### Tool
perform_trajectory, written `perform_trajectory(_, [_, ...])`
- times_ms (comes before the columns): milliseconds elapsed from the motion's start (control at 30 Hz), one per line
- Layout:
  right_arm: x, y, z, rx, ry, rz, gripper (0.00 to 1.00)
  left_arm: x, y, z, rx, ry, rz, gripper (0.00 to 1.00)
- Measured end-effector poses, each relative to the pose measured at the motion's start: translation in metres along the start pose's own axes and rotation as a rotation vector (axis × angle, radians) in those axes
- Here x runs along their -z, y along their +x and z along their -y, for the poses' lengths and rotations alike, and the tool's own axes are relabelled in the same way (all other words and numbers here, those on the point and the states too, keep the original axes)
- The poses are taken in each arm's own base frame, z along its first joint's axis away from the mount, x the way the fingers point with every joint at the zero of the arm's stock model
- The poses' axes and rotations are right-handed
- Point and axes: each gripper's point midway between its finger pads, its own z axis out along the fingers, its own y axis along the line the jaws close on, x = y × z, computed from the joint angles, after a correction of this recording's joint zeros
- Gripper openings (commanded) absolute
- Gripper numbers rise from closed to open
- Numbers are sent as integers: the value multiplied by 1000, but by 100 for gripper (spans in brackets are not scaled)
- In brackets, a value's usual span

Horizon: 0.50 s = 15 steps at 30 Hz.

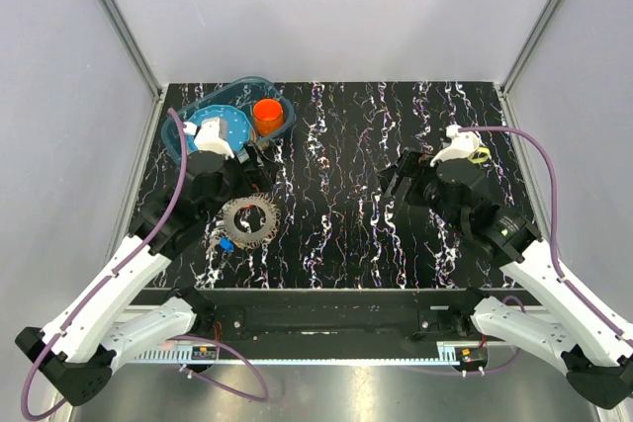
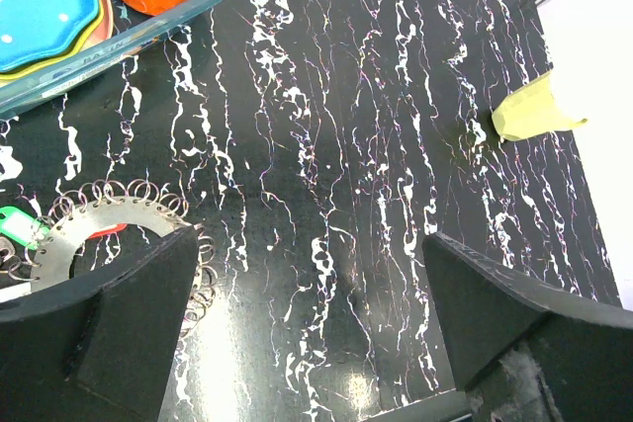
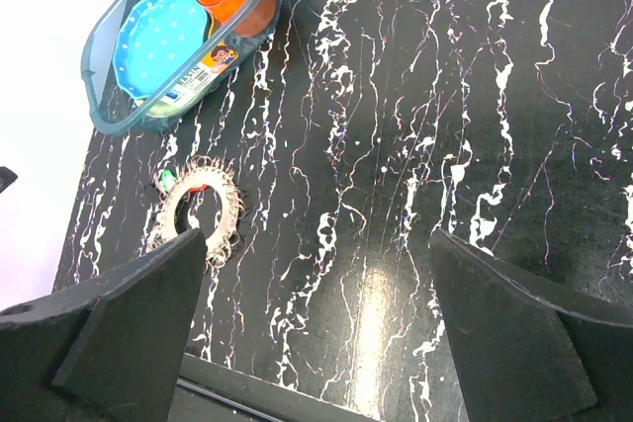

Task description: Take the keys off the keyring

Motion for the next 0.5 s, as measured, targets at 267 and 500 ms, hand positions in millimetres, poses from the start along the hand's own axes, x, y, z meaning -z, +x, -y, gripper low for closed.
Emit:
perform_trajectory(267, [0, 1, -1, -7, -2, -3, 100, 0, 0, -3, -2, -15, 1, 99])
perform_trajectory(500, [1, 0, -1, -12, -6, 0, 100, -10, 4, -29, 29, -178, -27, 92])
